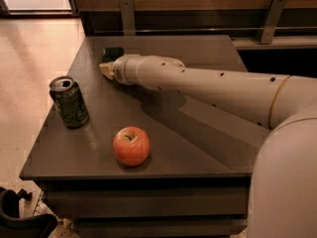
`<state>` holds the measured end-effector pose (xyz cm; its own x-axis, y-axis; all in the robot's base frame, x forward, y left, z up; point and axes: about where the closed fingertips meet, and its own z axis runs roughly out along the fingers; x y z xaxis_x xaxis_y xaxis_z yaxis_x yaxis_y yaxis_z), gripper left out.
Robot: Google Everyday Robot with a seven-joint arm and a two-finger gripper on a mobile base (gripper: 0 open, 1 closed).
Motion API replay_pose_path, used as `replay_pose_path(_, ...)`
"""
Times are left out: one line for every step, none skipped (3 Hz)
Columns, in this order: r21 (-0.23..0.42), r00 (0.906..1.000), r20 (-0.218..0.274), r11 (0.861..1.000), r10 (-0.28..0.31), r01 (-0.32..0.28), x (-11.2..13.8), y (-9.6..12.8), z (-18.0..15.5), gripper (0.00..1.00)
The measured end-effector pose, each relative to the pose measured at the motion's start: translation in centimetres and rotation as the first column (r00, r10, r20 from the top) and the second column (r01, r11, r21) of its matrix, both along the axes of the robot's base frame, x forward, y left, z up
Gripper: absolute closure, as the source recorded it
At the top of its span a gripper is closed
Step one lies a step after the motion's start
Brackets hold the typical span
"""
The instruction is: Pick sponge
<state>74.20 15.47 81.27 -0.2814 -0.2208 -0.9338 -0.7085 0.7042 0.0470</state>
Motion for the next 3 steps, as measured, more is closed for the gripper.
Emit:
replay_pose_path(-0.014,0.9999,-0.015,1.000,0.003,-0.003,-0.4,-0.5,0.9,1.00)
replay_pose_path(-0.047,0.9991,-0.041,0.999,0.003,-0.005,-1.0,-2.3,4.6,1.00)
replay_pose_path(-0.088,0.9982,-0.054,0.996,0.028,-0.033,-1.5,-4.7,10.4,1.00)
